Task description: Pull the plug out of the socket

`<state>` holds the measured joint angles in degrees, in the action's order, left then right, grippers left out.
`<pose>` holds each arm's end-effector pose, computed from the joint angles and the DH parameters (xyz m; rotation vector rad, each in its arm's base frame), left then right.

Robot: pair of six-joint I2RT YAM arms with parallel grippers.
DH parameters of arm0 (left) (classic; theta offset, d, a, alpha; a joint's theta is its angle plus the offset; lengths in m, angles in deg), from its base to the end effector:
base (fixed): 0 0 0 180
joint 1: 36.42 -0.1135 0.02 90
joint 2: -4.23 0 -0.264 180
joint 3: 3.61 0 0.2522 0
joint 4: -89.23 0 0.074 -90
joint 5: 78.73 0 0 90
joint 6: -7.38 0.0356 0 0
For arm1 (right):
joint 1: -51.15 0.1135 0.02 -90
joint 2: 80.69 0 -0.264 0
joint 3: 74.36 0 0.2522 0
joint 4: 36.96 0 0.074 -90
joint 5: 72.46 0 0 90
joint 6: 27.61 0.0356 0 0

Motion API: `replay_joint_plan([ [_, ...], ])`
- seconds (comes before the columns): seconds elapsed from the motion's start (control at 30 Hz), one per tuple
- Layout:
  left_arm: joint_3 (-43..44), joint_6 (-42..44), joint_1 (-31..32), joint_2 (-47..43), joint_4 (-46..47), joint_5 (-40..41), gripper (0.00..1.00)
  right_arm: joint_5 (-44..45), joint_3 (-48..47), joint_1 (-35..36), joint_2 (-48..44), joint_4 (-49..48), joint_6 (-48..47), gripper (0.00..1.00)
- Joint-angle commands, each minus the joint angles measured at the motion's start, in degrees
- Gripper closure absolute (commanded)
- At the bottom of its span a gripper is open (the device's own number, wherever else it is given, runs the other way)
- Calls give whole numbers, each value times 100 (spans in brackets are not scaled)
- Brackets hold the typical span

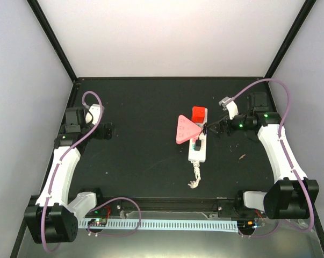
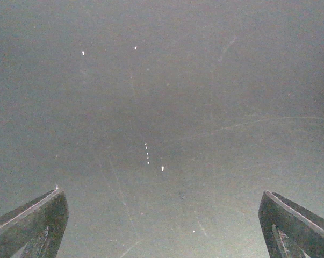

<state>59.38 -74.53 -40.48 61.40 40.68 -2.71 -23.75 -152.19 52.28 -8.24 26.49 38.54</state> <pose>0.2076 0.0061 0.2873 0.2035 2.2866 -0.1733 0.2443 0.0283 0.3034 -0.7606 2.2546 0.7406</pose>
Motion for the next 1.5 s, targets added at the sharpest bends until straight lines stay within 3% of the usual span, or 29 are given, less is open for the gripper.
replay_joint_plan([
  [0.0, 223, 0, -41, -52, 34, -413, 1, -2, -145, -50, 26, 702, -1325, 0],
  [0.13, 115, 253, -46, -129, 139, -650, 1, 472, -205, -119, 128, 982, -2071, 0],
  [0.3, 90, 329, -48, -184, 187, -689, 1, 914, -503, -183, 682, 1353, -2206, 0],
  [0.53, 160, 78, -49, -173, 206, -694, 1, 379, -588, -351, 1257, 1098, -945, 2],
  [0.7, 202, 37, -43, -260, 212, -908, 1, -117, -627, -538, 1558, 438, 183, 17],
  [0.8, 242, 69, -46, -289, 185, -910, 1, -222, -641, -548, 1815, 254, 499, 21],
  [1.0, 236, 78, -51, -298, 148, -817, 1, 15, -495, -548, 2210, -81, 701, 23],
  [1.23, 226, 100, -43, -332, 147, -850, 1, -420, -244, -551, 2529, -331, 670, 25],
  [1.47, 234, 106, -45, -314, 170, -852, 1, -501, 566, -547, 2444, -623, 622, 34],
])
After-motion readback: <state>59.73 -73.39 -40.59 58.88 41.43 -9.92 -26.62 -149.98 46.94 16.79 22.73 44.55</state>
